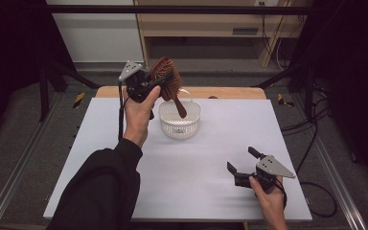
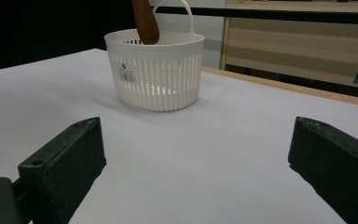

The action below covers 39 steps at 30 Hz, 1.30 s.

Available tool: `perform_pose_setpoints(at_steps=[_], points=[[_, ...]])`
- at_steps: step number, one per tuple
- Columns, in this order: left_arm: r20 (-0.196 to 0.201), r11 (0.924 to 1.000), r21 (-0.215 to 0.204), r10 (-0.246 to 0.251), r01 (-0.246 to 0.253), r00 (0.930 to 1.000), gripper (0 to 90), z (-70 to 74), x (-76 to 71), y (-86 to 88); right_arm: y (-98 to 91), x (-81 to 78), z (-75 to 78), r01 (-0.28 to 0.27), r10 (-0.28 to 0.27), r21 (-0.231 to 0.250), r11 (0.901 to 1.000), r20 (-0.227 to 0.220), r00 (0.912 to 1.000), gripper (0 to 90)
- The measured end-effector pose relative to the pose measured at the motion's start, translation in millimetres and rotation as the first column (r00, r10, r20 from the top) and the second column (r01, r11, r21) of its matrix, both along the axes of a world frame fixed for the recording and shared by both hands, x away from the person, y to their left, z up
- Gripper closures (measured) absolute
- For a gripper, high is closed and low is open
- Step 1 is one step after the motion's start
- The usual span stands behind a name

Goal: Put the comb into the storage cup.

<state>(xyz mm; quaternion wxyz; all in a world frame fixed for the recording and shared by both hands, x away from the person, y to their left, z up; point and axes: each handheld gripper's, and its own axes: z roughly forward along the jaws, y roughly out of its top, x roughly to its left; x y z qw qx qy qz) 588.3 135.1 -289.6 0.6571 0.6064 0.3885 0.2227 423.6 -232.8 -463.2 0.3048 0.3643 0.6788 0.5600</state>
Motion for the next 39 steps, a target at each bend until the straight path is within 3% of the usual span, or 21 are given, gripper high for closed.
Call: perform_pose_setpoints(at_steps=[8, 24, 39], points=[[-0.001, 0.9999, -0.014, 0.002, -0.002, 1.0000, 50.9, -1.9, 3.7, -0.1, 0.1, 0.2, 0.1, 0.000, 0.000, 0.007, 1.0000, 0.000, 1.0000, 3.9], [0.018, 1.0000, 0.008, -0.002, 0.002, 0.9998, 50.9, -3.6, 3.8, -6.0, -2.6, -0.7, 2.3, 0.006, -0.006, 0.021, 0.9998, 0.003, 1.0000, 3.8], [0.016, 1.0000, 0.000, 0.006, -0.006, 0.9999, 50.7, -8.4, 6.4, -6.6, -3.2, -0.3, 2.9, 0.010, -0.010, 0.027, 0.9996, 0.007, 0.9999, 3.8]])
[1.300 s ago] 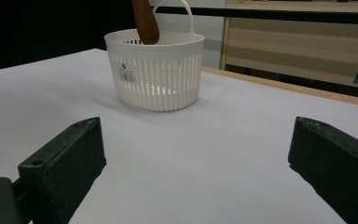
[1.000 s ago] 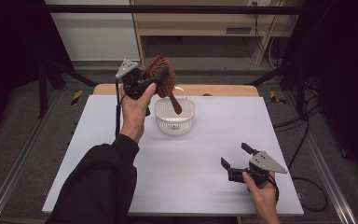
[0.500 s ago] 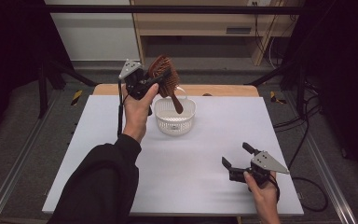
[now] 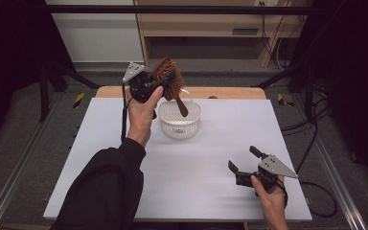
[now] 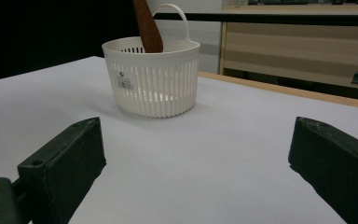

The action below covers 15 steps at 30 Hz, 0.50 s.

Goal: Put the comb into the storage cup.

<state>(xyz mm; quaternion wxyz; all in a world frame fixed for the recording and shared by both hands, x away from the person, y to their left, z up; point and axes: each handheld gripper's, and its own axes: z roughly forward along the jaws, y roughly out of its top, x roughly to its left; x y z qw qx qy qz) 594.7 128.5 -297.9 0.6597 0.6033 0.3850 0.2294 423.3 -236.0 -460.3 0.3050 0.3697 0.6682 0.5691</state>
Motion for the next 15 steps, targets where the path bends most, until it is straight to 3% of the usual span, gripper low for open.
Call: perform_pose_setpoints(at_steps=[15], points=[[-0.011, 1.0000, -0.005, 0.003, -0.003, 0.9999, 50.7, -11.7, 3.5, 3.2, 2.7, 0.9, -1.3, -0.006, 0.005, -0.004, 1.0000, -0.008, 1.0000, 3.7]])
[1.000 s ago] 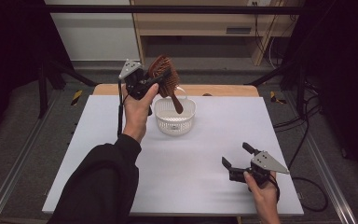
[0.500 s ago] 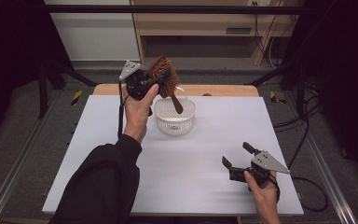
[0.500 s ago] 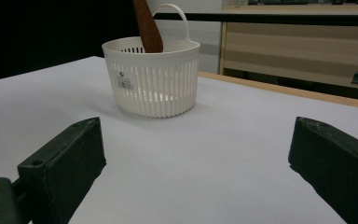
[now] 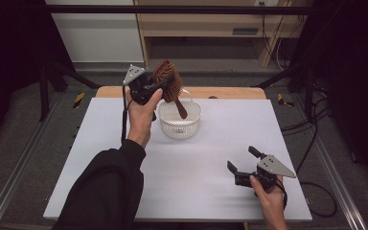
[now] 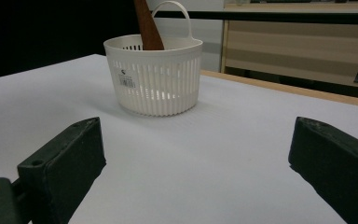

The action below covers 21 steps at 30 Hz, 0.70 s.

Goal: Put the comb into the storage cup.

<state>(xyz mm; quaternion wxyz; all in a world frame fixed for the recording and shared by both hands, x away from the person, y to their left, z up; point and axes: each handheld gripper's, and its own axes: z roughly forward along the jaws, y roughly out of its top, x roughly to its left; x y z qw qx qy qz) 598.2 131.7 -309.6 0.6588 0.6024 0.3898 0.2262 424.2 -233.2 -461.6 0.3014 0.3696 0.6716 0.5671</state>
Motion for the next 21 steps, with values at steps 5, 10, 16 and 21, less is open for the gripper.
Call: perform_pose_setpoints(at_steps=[5, 10, 16, 21], points=[[0.000, 1.0000, 0.000, 0.003, -0.003, 1.0000, 50.6, -1.1, 1.3, -0.4, -0.1, 0.2, 0.1, -0.001, 0.001, -0.001, 1.0000, 0.001, 1.0000, 3.7], [0.000, 1.0000, 0.002, 0.000, 0.000, 1.0000, 50.6, -2.0, 2.0, -1.2, -0.4, 0.7, -0.1, -0.001, 0.001, -0.004, 1.0000, 0.004, 1.0000, 3.7], [0.002, 1.0000, 0.006, 0.005, -0.005, 1.0000, 50.6, -3.1, 2.8, -1.8, -0.4, 0.8, -0.2, 0.000, 0.000, -0.003, 1.0000, 0.004, 1.0000, 3.7], [-0.003, 0.9999, 0.008, 0.008, -0.008, 1.0000, 50.6, -5.6, 4.4, -2.2, 0.0, 1.2, -0.6, 0.001, -0.001, -0.002, 1.0000, 0.000, 1.0000, 3.7]])
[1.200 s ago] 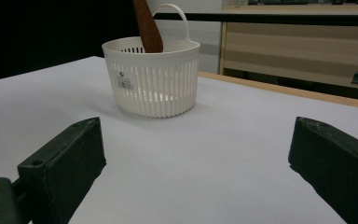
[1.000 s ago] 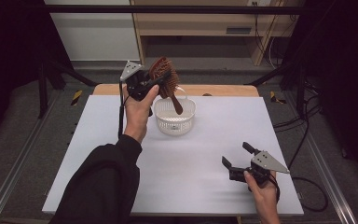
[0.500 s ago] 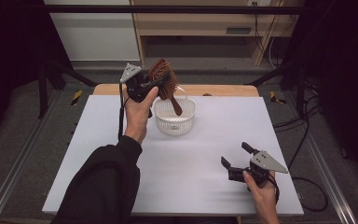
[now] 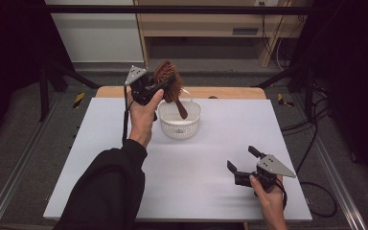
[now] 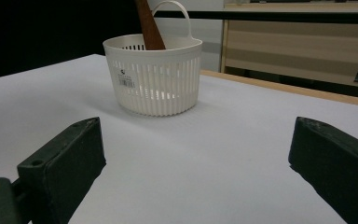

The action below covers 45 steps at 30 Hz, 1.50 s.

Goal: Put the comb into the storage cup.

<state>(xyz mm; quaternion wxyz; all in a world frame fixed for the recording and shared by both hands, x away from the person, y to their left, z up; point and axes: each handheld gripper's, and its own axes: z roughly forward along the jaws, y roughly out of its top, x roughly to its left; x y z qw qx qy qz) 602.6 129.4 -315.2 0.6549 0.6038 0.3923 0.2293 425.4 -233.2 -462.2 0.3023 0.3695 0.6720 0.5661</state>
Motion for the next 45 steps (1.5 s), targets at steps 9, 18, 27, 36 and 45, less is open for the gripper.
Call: perform_pose_setpoints(at_steps=[9, 18, 27, 36, 45], points=[[-0.009, 1.0000, 0.001, 0.003, -0.003, 1.0000, 50.5, -4.3, 2.0, -0.3, -0.4, 0.2, 0.1, -0.002, 0.002, 0.004, 1.0000, 0.000, 1.0000, 3.7], [-0.011, 1.0000, 0.002, 0.003, -0.003, 0.9999, 50.5, -6.3, 3.5, -2.0, -0.4, 0.3, -0.1, -0.001, 0.001, 0.006, 1.0000, -0.002, 1.0000, 3.7], [-0.013, 1.0000, 0.002, 0.005, -0.005, 0.9999, 50.4, -8.9, 4.3, -3.1, -0.3, 0.5, -0.2, -0.002, 0.002, 0.005, 1.0000, -0.002, 1.0000, 3.5], [-0.016, 1.0000, 0.008, -0.001, 0.001, 0.9999, 50.4, -12.2, 5.0, -5.6, -0.4, 0.5, -0.2, -0.002, 0.002, 0.005, 1.0000, -0.003, 1.0000, 3.5], [-0.026, 1.0000, 0.000, 0.001, -0.001, 0.9997, 50.3, -18.9, 6.2, -8.1, -1.1, 0.6, 0.0, 0.000, 0.000, 0.006, 1.0000, 0.002, 1.0000, 3.5]])
